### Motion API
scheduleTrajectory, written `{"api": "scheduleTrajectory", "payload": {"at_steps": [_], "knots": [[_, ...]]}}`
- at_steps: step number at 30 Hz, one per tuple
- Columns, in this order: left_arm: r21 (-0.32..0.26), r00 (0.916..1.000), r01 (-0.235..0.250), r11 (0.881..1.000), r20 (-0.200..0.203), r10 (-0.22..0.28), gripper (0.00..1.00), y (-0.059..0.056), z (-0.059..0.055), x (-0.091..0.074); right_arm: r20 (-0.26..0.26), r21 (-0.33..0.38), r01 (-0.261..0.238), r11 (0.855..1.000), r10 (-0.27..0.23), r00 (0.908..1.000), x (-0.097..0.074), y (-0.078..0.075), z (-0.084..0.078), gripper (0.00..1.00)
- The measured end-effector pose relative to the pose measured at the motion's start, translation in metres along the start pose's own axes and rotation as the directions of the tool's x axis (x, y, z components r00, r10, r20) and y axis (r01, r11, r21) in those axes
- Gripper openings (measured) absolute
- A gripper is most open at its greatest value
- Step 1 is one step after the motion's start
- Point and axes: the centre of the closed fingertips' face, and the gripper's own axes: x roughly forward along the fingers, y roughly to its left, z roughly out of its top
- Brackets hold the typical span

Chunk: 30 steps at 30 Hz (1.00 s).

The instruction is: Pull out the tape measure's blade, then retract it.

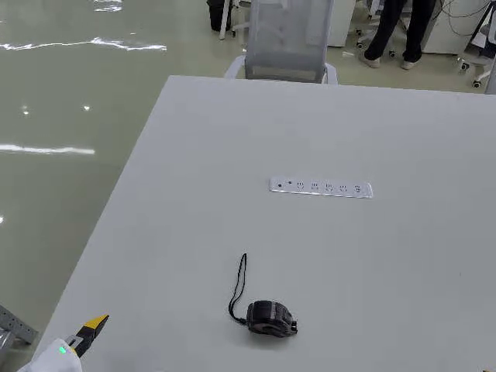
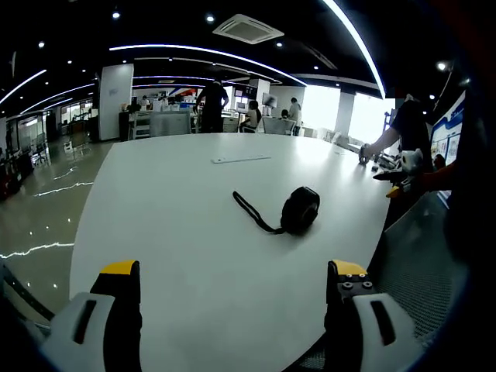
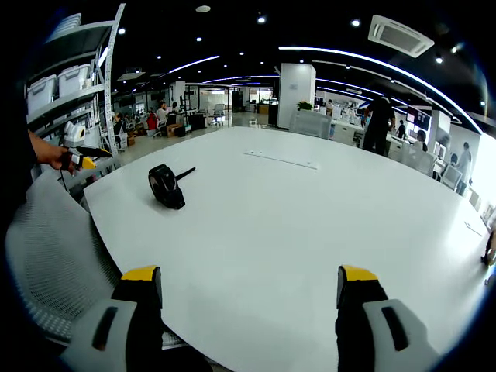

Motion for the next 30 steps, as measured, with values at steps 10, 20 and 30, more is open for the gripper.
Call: {"api": "scheduleTrajectory", "payload": {"at_steps": [10, 20, 30], "knots": [[-0.003, 0.9972, 0.068, 0.998, -0.032, -0.068, 0.99, -0.011, 0.004, 0.013, 0.008, -0.043, -0.05, 0.998, 0.051, 0.9987, 0.008, 0.0, 0.015, 0.9], [0.045, 0.9916, 0.127, 0.991, -0.03, -0.125, 0.99, -0.012, 0.022, 0.029, 0.007, -0.083, -0.109, 0.991, 0.11, 0.9939, 0.022, 0.011, 0.024, 0.91], [0.091, 0.9815, 0.184, 0.979, -0.07, -0.178, 0.99, -0.029, 0.03, 0.046, -0.014, -0.109, -0.168, 0.98, 0.168, 0.9858, 0.041, 0.023, 0.027, 0.92]]}}
